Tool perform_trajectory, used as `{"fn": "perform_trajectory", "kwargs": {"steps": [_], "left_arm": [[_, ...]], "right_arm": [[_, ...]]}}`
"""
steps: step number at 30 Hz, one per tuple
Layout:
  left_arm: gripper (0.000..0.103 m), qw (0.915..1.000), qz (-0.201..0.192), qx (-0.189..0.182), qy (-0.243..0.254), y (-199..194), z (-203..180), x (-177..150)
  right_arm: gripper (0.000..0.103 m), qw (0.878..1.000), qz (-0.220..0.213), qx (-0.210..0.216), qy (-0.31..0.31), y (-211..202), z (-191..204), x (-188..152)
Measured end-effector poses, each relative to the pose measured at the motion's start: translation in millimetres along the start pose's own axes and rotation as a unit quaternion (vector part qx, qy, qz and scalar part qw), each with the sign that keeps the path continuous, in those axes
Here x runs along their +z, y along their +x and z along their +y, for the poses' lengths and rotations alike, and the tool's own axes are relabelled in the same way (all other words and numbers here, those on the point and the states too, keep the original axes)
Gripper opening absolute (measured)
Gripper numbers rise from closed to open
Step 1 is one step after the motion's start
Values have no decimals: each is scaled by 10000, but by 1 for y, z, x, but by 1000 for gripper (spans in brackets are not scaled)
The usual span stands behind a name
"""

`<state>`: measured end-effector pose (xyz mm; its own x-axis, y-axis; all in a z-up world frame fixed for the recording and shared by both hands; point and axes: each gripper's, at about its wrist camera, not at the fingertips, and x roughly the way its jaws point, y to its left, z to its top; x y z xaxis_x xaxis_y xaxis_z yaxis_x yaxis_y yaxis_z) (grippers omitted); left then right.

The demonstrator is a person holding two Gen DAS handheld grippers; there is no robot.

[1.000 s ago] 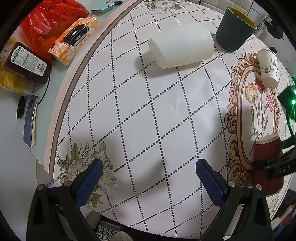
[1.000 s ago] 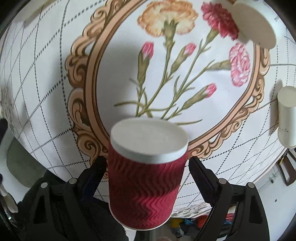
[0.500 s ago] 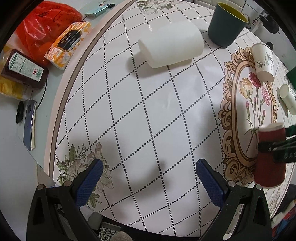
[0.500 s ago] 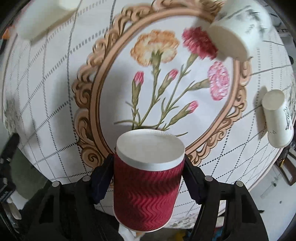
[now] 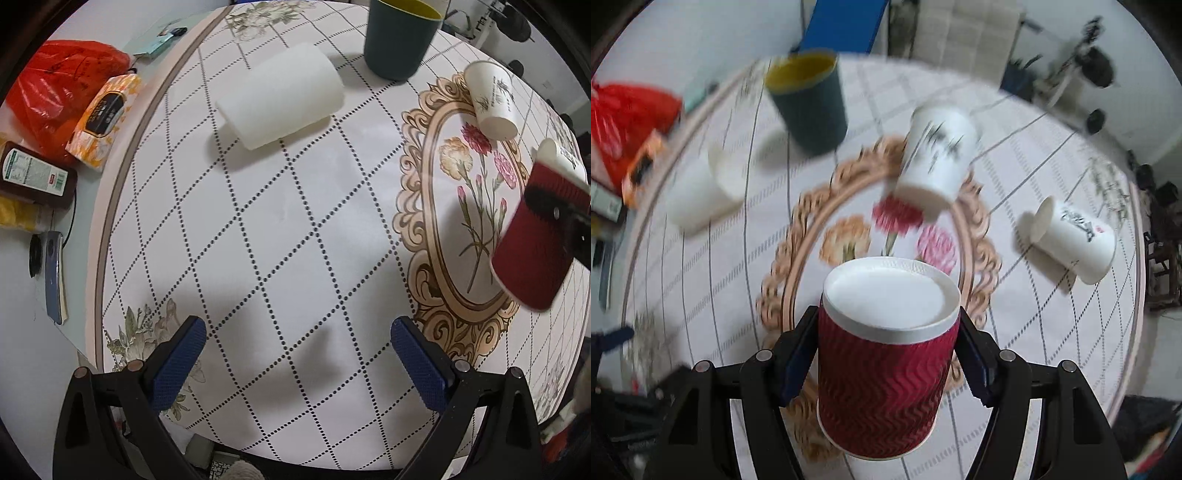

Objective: Flip cup upside down

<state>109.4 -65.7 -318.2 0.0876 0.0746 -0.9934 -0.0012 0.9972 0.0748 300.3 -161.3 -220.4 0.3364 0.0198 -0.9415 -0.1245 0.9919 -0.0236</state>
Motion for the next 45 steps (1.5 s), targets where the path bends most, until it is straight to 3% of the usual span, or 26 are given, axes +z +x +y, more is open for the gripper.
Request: {"fn": "perform_trajectory", "kwargs": {"steps": [5,9,16,25,27,28,30,36,45], "left_arm": [[102,9999,9,26,163,1,-8,-2],[102,9996,-33,68,290,-1,-10,-6],[102,9990,-125,-10,434,-8,-13,-11],[102,9976,-302,-178,597,-16,-14,-10],[102,9969,-382,-225,647,-20,-13,-10],[102,9965,-422,-268,667,-22,-13,-10],[102,9956,-526,-319,712,-28,-11,-9],[102,9908,-902,-465,899,-58,-9,-16],[102,9764,-1648,-501,1304,-139,-14,-48]], "right_arm": [[72,9944,-982,-142,372,21,-3,-27],[72,9901,-1346,-235,338,19,4,-51],[72,9912,-1220,-207,461,17,9,-77],[73,9927,-1026,-268,578,19,12,-86],[82,9934,-894,-245,681,19,10,-86],[92,9934,-842,-219,753,18,9,-87],[94,9928,-781,-141,898,12,7,-89],[96,9851,-756,-401,1491,-35,2,-106],[97,9697,-854,-1227,1930,-131,-1,-138]]}}
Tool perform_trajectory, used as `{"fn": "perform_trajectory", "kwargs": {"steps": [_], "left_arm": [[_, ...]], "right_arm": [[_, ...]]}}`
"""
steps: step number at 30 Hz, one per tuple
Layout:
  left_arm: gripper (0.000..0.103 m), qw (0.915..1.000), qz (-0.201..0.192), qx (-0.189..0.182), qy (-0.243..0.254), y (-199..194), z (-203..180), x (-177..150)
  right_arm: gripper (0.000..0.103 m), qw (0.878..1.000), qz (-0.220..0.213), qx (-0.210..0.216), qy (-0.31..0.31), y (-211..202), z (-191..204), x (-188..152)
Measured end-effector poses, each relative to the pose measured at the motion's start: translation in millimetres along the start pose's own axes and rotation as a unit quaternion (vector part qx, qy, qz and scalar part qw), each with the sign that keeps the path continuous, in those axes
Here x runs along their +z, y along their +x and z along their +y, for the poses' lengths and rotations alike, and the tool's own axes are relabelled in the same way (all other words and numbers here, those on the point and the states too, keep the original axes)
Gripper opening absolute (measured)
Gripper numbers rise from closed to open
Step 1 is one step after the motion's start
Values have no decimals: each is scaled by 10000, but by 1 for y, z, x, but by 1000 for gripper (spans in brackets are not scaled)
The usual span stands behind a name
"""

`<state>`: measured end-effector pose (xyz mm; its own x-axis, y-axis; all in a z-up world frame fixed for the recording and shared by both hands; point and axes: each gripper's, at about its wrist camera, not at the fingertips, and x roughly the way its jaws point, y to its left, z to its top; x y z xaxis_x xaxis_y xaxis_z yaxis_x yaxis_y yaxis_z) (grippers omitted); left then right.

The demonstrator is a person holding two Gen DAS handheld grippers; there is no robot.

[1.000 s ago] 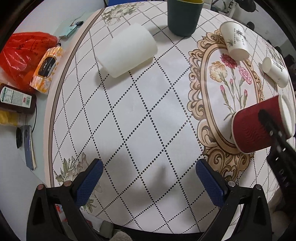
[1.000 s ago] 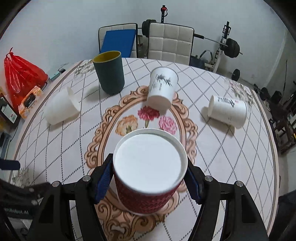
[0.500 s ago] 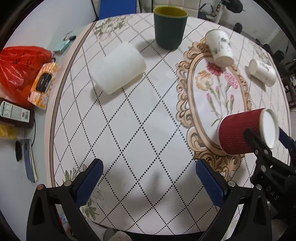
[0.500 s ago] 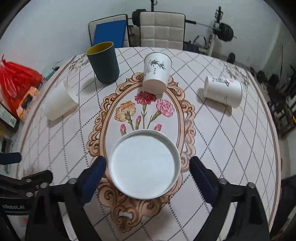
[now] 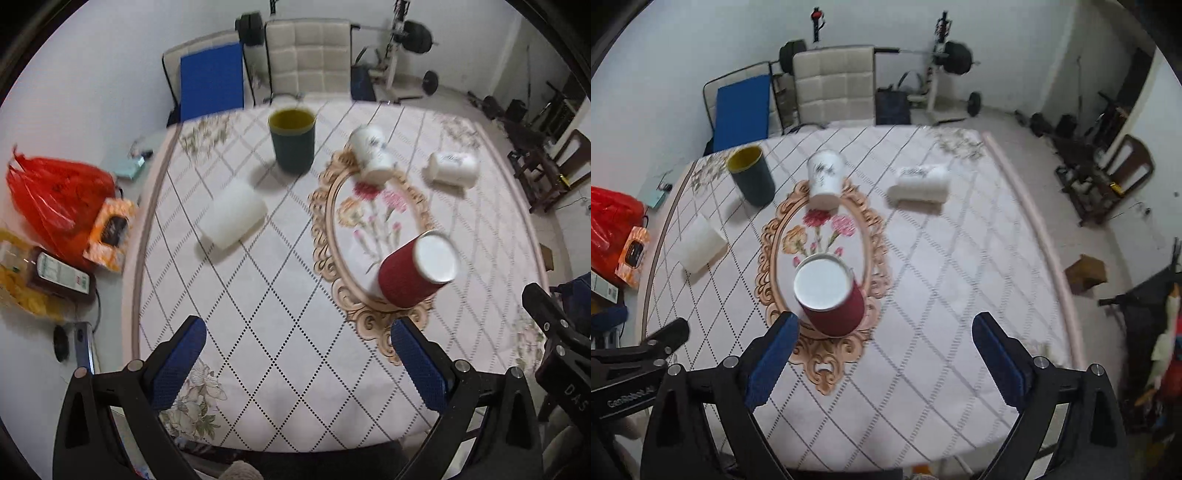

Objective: Flip cup upside down

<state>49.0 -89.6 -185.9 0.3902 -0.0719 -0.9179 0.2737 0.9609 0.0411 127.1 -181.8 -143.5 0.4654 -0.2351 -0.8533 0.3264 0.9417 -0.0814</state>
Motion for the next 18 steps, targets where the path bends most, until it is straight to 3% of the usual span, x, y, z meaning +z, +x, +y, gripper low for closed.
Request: {"fn": "perform_trajectory", "kwargs": {"steps": [5,13,18], "left_arm": [[102,9992,-409,-31,8,-65,-8,-2],[102,9961,-856,-85,-168,-163,-16,-16],[102,9954,-921,-85,-234,-199,-24,-27]], "right_arm": [[97,9995,-236,-214,-33,-63,-19,-1],[98,9985,-494,211,-60,-169,-46,-9],[99,9970,-721,262,-34,-218,-62,-12]]}}
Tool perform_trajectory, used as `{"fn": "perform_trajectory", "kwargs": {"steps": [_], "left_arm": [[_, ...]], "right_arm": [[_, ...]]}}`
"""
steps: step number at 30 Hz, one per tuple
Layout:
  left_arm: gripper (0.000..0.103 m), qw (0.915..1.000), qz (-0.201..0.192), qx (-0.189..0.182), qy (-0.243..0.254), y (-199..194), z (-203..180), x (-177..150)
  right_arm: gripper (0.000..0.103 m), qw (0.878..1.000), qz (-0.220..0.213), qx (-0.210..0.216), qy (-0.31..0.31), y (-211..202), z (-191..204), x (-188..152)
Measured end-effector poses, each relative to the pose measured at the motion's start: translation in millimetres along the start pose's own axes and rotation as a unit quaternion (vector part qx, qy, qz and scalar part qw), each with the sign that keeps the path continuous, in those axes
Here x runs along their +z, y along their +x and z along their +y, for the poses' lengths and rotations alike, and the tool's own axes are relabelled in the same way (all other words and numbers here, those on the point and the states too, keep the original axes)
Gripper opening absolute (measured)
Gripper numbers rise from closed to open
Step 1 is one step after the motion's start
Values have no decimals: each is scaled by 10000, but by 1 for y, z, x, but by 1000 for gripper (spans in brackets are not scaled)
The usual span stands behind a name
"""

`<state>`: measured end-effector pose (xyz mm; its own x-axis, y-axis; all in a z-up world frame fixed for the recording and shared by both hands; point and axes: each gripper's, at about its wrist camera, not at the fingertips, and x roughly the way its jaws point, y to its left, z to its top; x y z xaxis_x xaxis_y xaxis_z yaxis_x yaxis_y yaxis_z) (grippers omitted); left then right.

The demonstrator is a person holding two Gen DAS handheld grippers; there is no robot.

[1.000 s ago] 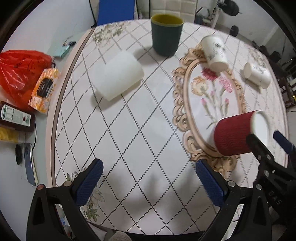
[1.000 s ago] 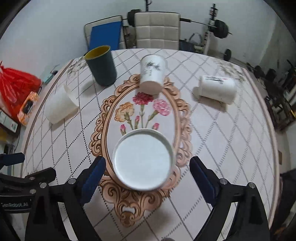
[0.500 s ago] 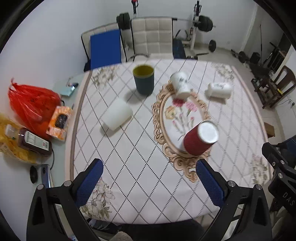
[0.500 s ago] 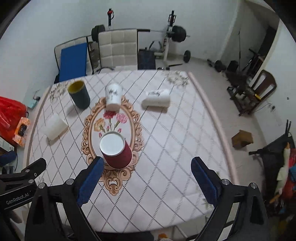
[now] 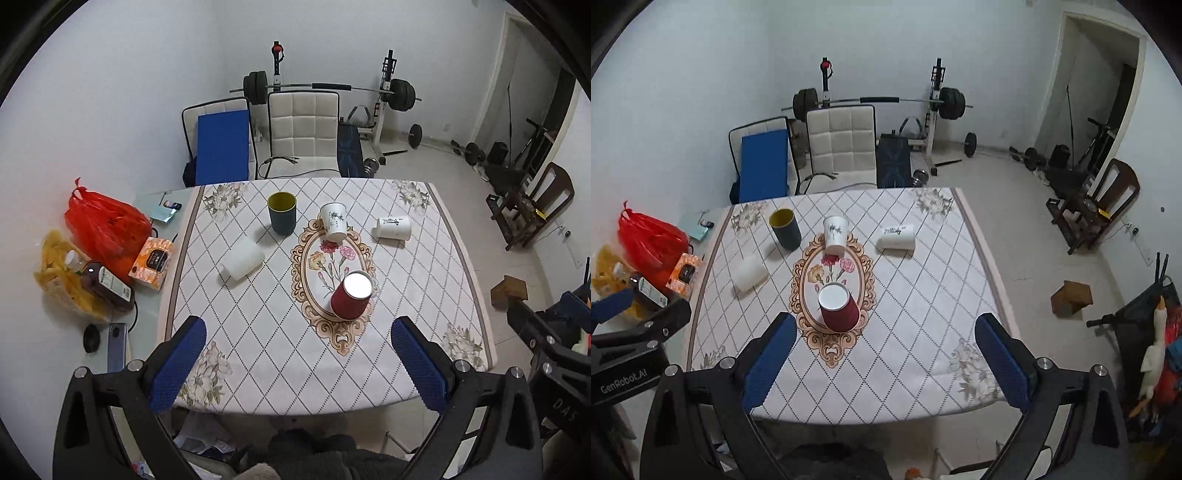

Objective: Flip cup upside down

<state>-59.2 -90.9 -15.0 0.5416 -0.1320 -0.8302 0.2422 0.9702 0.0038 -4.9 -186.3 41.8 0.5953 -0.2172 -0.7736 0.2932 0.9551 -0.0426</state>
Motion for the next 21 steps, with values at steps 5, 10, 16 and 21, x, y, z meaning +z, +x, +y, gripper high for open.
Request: {"fn": "perform_trajectory", "kwargs": {"steps": [5,10,16,21], "left_arm": [[102,10000,14,-35,-79,-22,-8,-8],[102,9999,-106,30,-101,-40,-14,-12],[102,9994,-276,106,-176,-53,-20,-14],[102,9993,-232,145,-267,-53,-21,-15]], "right_arm": [[99,9998,-167,-20,-49,-37,-10,2],[99,9997,-247,61,-45,-62,-20,1],[100,9996,-247,128,-56,-72,-30,1],[100,9996,-231,180,-22,-70,-34,2]]}}
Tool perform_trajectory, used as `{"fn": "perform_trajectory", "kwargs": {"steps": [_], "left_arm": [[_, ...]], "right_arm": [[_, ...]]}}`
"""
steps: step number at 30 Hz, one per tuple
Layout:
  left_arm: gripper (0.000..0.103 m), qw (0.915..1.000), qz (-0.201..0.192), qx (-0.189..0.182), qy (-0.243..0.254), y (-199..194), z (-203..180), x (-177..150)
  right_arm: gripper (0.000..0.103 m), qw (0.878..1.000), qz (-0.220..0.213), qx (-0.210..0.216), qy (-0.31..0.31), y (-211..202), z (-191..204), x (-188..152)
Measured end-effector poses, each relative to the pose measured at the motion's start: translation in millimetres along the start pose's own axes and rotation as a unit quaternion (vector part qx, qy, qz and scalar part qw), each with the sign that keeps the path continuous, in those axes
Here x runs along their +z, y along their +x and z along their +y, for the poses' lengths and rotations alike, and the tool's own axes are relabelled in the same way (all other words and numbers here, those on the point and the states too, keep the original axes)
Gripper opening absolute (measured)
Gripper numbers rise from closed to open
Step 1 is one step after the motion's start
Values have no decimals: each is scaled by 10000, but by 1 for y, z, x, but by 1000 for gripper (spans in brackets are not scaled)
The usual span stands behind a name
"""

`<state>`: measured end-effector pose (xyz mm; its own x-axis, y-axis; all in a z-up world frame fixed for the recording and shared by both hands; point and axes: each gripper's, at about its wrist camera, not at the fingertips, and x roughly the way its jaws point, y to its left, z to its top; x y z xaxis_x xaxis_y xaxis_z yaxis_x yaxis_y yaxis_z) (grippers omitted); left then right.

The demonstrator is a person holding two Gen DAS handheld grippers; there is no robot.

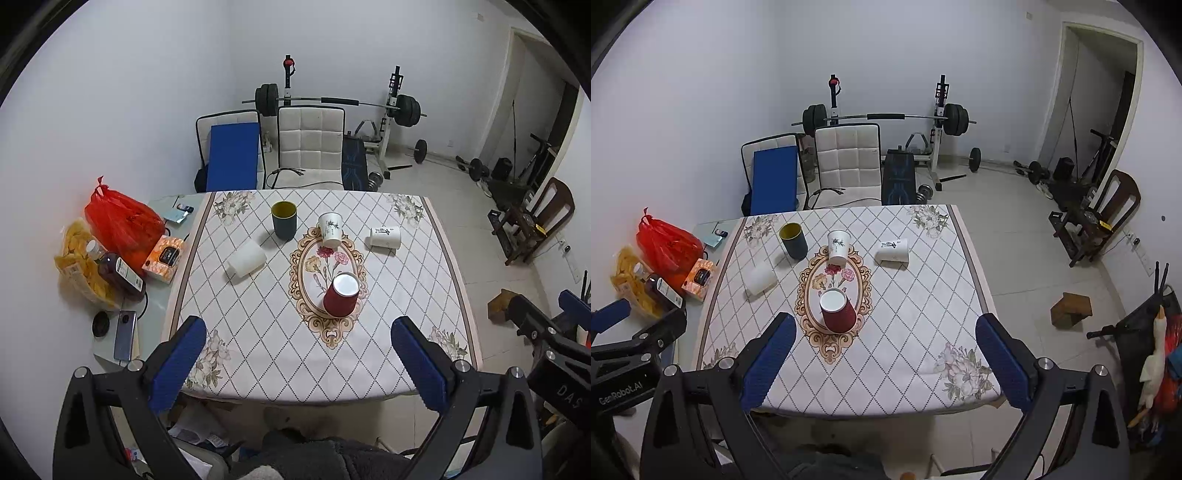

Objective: Flip cup upside down

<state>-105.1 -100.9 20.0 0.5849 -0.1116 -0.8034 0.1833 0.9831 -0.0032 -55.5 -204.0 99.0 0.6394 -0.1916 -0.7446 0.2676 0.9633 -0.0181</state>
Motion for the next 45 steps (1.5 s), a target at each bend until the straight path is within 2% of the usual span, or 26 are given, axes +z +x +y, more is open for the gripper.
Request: {"fn": "perform_trajectory", "kwargs": {"steps": [19,45], "left_arm": [[102,9996,51,222,-151,4,-6,-5],[102,9993,69,295,-214,0,4,-15]], "right_arm": [[100,9998,76,132,-110,11,-6,0],[100,9991,223,290,-193,20,2,-10]]}}
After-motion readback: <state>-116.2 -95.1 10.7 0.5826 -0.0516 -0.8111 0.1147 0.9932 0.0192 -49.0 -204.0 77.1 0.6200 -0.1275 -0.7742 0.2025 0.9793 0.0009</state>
